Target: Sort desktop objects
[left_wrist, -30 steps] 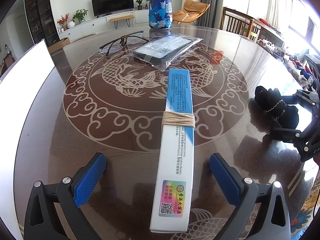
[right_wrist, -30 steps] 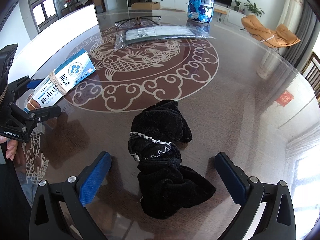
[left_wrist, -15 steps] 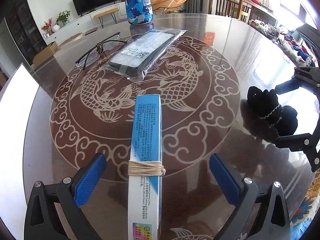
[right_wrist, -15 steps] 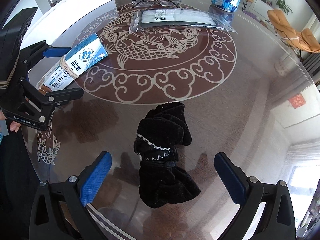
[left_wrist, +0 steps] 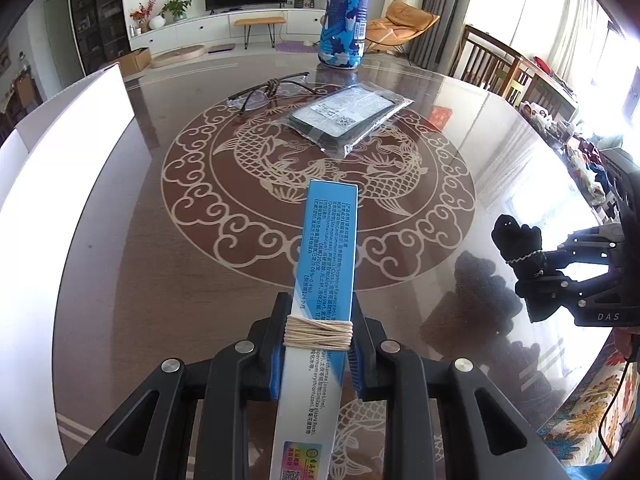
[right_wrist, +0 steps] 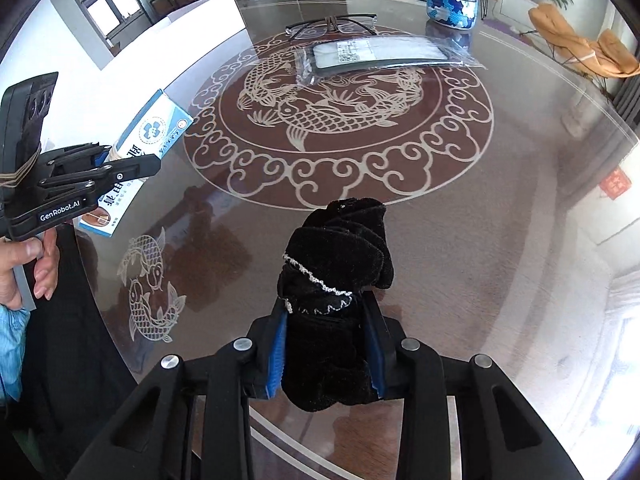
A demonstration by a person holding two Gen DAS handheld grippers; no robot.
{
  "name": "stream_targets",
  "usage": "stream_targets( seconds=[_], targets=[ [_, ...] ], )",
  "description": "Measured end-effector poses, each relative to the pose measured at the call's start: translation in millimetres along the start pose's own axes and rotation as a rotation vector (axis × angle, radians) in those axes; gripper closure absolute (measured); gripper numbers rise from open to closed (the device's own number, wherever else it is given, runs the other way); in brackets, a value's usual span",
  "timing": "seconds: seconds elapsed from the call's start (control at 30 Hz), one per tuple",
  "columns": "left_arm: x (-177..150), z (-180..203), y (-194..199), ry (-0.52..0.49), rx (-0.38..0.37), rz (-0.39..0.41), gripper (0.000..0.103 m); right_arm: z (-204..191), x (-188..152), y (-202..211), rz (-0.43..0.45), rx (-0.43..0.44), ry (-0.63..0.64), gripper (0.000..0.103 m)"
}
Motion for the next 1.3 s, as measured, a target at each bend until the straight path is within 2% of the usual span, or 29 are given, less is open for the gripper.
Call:
stream_targets(
  seconds=[0.13, 0.27, 0.33, 0.43, 0.6, 0.7, 0.83, 0.97, 1.07, 1.1, 1.17, 1.2, 1.23, 1.27, 1.3],
  targets=[
    [1, -21, 40, 0.047, 0.016, 0.060, 0.078, -39, 26, 4, 0.050, 0.069, 0.044, 0.069],
    [17, -66, 96, 0.080, 0.066, 0.135, 0.078, -95, 81, 9, 0.109, 0.157, 0.116, 0.069],
    [22, -99, 125, 0.111, 0.095, 0.154, 0.078, -130, 116, 13, 0.143, 0.207, 0.159, 0.069],
    [20, -166, 162, 0.187, 0.187, 0.161, 0.078, -194, 163, 26, 0.196, 0.297, 0.226, 0.069],
    [1, -280, 203, 0.379, 0.290, 0.157, 0.078, -319, 223, 35, 0.262, 0.407, 0.371, 0.068],
    [-12, -335, 207, 0.476, 0.340, 0.137, 0.078, -385, 245, 14, 0.245, 0.419, 0.443, 0.068],
    [-28, -385, 190, 0.570, 0.359, 0.093, 0.078, -444, 251, -40, 0.139, 0.395, 0.517, 0.068],
    [-41, -408, 161, 0.595, 0.371, 0.035, 0.078, -471, 243, -88, 0.063, 0.313, 0.596, 0.068],
    [-50, -417, 138, 0.609, 0.361, -0.009, 0.077, -468, 237, -109, 0.030, 0.289, 0.614, 0.068],
    [-52, -419, 130, 0.614, 0.357, -0.026, 0.077, -469, 236, -113, 0.024, 0.287, 0.621, 0.066],
    [-58, -423, 115, 0.636, 0.366, -0.072, 0.072, -468, 234, -120, 0.016, 0.274, 0.637, 0.055],
    [-61, -426, 109, 0.648, 0.373, -0.094, 0.067, -468, 234, -123, 0.013, 0.267, 0.647, 0.032],
    [-64, -428, 107, 0.657, 0.379, -0.106, 0.049, -468, 233, -125, 0.016, 0.262, 0.656, 0.013],
    [-64, -426, 105, 0.661, 0.390, -0.102, 0.033, -468, 233, -124, 0.030, 0.258, 0.662, 0.012],
    [-64, -425, 107, 0.662, 0.406, -0.080, 0.030, -468, 231, -120, 0.045, 0.257, 0.667, 0.012]
  ],
)
Point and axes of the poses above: each gripper's, at about its wrist camera, not at the fingertips, and y roughly against the way its jaws point, z to its right, x to its top, the point moved 6 cm from there along -y, roughly the way its jaws point, and after that the axes turned 1 degree about -x, right-handed, at the moved point
